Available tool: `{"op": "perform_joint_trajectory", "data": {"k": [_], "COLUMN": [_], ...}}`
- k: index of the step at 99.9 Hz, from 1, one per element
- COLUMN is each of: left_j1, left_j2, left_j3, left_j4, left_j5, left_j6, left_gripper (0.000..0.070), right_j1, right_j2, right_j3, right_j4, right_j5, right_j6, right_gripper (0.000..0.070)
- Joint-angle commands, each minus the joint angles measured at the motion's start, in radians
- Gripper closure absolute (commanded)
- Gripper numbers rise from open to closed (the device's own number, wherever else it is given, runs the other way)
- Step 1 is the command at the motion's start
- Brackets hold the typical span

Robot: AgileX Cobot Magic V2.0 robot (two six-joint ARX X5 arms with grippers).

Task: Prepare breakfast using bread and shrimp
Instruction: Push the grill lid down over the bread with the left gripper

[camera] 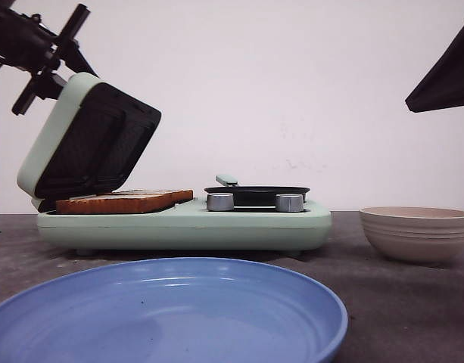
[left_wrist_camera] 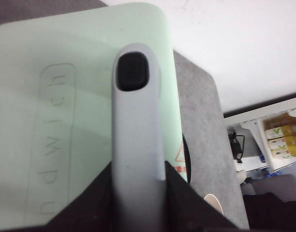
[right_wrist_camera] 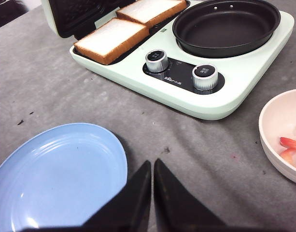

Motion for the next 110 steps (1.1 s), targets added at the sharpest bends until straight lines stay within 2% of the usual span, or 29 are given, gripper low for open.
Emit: {"op": "perform_joint_trajectory", "data": {"k": [1, 37, 54, 75, 110], "left_j1": [-0.016, -0.12, -0.168, -0.232, -0.335], "left_j2": [0.043, 0.043, 0.043, 0.043, 0.05], "left_j3": [0.006, 0.006, 0.006, 0.006, 0.006], "left_j4": [0.016, 0.004, -0.046, -0.098, -0.143], "left_j5": [-0.009, -0.087, -0.148, -0.247, -0.46], "left_j6": [0.122, 0.167, 0.222, 0.291, 0.386], "left_gripper": [0.069, 0.069, 0.069, 0.069, 0.069], "right_j1": [0.007, 0.007, 0.007, 0.007, 0.007], "right_j2": [0.004, 0.004, 0.004, 0.004, 0.004], "right_j3": [0.003, 0.003, 0.003, 0.003, 0.003], "right_j4": [0.01, 0.01, 0.01, 0.01, 0.01], "right_j5": [-0.001, -0.001, -0.001, -0.001, -0.001], "right_j6": [-0.008, -0.008, -0.008, -0.007, -0.007], "right_gripper": [0.07, 0.07, 0.07, 0.07, 0.07]}}
